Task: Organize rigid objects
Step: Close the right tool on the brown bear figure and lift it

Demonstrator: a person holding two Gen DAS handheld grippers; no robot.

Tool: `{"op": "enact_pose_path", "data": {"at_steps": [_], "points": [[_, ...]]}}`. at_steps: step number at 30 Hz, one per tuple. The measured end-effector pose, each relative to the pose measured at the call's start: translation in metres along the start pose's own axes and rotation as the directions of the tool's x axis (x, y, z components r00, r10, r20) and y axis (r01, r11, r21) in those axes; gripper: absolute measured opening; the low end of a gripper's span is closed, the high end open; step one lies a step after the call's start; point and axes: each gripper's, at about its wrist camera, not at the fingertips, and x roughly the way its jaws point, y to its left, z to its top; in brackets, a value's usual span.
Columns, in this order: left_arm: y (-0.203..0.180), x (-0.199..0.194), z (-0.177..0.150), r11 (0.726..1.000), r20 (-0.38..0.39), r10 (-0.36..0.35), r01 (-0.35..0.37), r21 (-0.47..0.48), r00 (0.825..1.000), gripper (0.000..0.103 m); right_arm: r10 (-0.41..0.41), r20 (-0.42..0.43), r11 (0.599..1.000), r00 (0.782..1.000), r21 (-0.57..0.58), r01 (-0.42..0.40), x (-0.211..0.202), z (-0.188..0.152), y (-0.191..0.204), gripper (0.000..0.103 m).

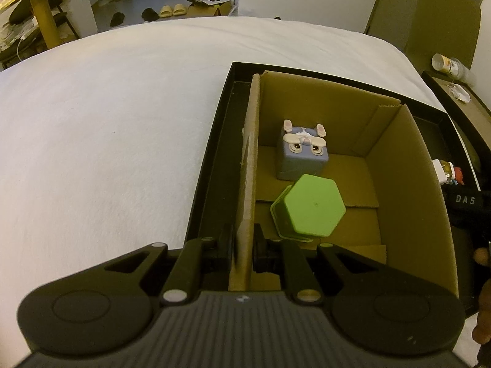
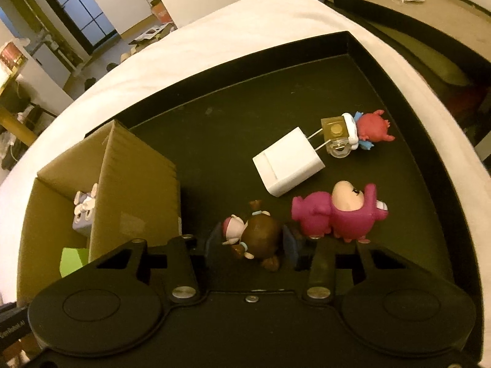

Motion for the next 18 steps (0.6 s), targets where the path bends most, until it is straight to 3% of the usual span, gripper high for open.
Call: {"op": "enact_pose_path", "data": {"at_steps": [18], "points": [[-0.004, 0.000, -0.001, 0.999, 0.007, 0.023, -0.023, 0.030, 1.000, 0.011, 0.044, 0.077, 0.998, 0.996, -0.049, -0.041, -0.050, 0.004, 0.015, 0.043]]}}
